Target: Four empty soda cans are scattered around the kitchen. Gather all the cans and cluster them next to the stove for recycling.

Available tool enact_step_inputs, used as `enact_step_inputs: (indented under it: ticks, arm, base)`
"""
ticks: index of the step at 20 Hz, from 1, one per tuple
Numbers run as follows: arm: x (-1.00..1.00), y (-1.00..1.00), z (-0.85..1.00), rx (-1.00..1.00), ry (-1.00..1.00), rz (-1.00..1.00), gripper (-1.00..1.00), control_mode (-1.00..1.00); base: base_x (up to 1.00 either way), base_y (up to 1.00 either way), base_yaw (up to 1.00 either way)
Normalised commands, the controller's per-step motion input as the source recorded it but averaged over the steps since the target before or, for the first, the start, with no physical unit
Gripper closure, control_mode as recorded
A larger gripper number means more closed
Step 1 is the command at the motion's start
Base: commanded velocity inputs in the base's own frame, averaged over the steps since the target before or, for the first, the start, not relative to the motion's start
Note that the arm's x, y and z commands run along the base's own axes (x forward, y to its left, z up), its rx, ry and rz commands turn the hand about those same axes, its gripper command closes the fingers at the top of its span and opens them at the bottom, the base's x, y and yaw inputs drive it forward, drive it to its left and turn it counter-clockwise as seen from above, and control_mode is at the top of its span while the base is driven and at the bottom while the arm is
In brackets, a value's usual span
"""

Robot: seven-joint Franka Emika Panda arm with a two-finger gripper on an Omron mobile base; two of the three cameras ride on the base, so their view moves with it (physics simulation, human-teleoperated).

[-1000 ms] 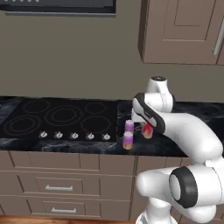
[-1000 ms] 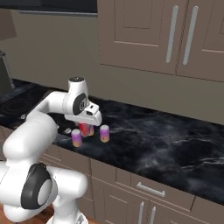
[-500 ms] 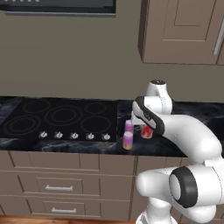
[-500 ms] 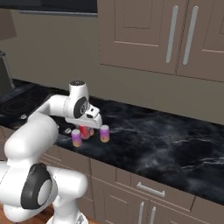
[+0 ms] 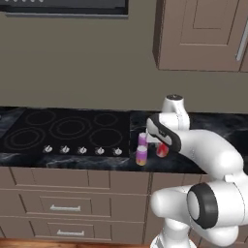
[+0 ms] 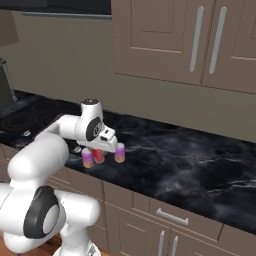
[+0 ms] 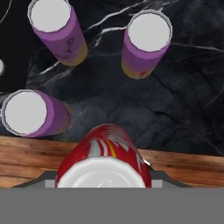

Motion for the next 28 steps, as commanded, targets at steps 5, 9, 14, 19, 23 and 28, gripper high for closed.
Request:
enact_step_inputs:
  ticks: [5, 9, 14, 19, 23, 28]
  arm:
    - [0.09, -0.09, -0.19, 0.0, 0.0, -0.02, 1.0, -1.0]
    - [0.17, -0.07, -0.15, 0.0, 0.0, -0.02, 1.0, -1.0]
    - [0.17, -0.03, -0.14, 0.0, 0.0, -0.02, 1.0, -1.0]
    - [0.13, 0.0, -0.15, 0.0, 0.0, -0.02, 1.0, -1.0]
    - [0.06, 0.0, -0.12, 0.0, 0.0, -0.02, 1.0, -1.0]
    - [0.05, 0.0, -0.15, 0.0, 0.0, -0.02, 1.0, -1.0]
  base:
    - [0.0, 0.0, 0.0]
    - [0.0, 0.0, 0.0]
    - [0.0, 0.0, 0.0]
    - [0.0, 0.0, 0.0]
    - [0.0, 0.0, 0.0]
    - [0.0, 0.0, 0.0]
